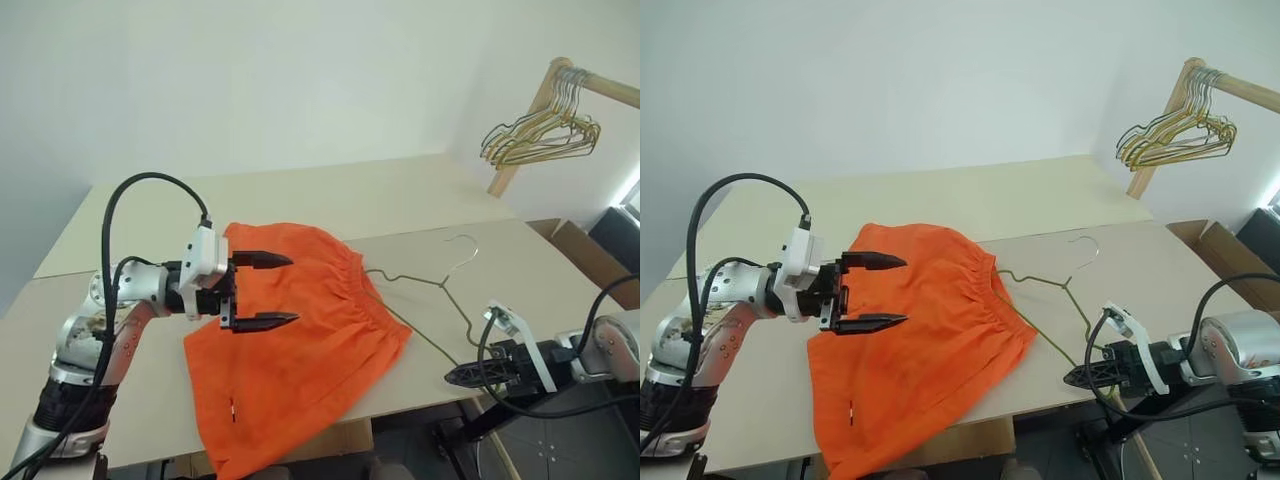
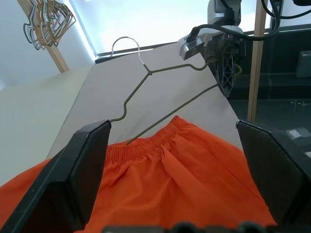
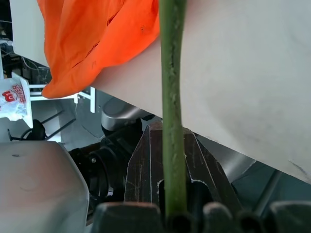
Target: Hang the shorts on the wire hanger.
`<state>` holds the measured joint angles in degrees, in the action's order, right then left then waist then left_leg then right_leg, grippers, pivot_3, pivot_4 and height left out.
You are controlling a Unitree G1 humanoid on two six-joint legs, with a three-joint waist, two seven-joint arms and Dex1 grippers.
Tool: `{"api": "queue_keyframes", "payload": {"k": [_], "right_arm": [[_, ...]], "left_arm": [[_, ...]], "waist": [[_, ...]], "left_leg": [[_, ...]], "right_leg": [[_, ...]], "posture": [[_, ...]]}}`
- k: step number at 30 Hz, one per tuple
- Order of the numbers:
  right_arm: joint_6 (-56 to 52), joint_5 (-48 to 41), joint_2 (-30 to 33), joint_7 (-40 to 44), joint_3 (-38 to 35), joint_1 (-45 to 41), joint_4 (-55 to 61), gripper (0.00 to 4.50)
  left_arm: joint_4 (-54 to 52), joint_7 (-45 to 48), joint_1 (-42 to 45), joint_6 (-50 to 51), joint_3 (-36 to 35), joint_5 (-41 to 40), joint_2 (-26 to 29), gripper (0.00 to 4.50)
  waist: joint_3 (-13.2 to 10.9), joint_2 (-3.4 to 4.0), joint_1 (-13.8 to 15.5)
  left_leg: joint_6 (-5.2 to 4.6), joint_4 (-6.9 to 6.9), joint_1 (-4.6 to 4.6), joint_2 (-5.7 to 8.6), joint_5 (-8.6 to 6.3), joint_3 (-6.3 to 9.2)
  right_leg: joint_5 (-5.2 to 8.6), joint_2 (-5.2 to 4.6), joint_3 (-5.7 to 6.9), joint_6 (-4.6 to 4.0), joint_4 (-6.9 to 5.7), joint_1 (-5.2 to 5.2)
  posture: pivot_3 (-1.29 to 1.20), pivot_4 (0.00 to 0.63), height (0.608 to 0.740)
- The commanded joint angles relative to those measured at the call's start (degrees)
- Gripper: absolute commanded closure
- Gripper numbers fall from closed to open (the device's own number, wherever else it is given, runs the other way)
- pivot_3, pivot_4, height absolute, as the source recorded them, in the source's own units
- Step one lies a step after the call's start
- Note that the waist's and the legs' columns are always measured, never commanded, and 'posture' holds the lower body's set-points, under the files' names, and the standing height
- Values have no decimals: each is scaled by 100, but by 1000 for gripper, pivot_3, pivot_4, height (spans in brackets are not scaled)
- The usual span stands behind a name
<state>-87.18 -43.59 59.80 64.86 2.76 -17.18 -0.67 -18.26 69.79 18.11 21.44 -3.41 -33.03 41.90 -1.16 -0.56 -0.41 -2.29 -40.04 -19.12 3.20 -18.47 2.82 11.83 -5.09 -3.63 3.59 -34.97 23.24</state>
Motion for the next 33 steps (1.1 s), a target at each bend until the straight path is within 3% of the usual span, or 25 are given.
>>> {"api": "queue_keyframes", "payload": {"k": [1, 6, 13, 20, 24, 33], "right_arm": [[200, 32, -104, 45, 214, -233, -209, 4500], [298, 276, -522, -95, 614, -778, -781, 4500], [706, 263, -280, 529, 982, -666, -799, 4500], [630, 600, -1174, -67, 758, -1347, -1938, 4500], [794, 516, -1031, 375, 1055, -1166, -1500, 4500], [1343, 913, -1232, 868, 1433, -1533, -2128, 4500]], "left_arm": [[-199, -57, -43, -72, -156, -84, 84, 29], [-314, -128, -90, 0, -209, -144, 163, 29], [-361, -104, -228, 0, -341, -221, 362, 29], [-379, -111, -231, 6, -329, -222, 384, 29], [-365, -107, -263, -62, -316, -170, 366, 29], [-351, -113, -256, -196, -235, -81, 268, 29]], "waist": [[-3, -5, 12], [-8, -6, 2], [-9, -6, 159], [-7, -10, 171], [-6, -10, 252], [-5, -11, 265]], "left_leg": [[0, 0, 0, -1, 0, 0], [2, 1, 4, 1, 1, -1], [5, 6, -22, 11, 3, 2], [9, 13, -4, 6, 6, 1], [15, 14, -32, 13, 9, 2], [21, 13, -55, 11, 13, -2]], "right_leg": [[0, 1, 1, 0, 0, 0], [-2, 1, 0, -3, -4, -1], [-1, -8, 1, -3, -3, 38], [-5, 2, 2, -8, -5, 19], [-5, -5, 2, -8, -6, 59], [-11, -1, 2, -16, -11, 85]], "posture": [[24, 16, 740], [46, 15, 740], [81, 11, 740], [85, 5, 740], [90, 0, 740], [104, 0, 740]]}}
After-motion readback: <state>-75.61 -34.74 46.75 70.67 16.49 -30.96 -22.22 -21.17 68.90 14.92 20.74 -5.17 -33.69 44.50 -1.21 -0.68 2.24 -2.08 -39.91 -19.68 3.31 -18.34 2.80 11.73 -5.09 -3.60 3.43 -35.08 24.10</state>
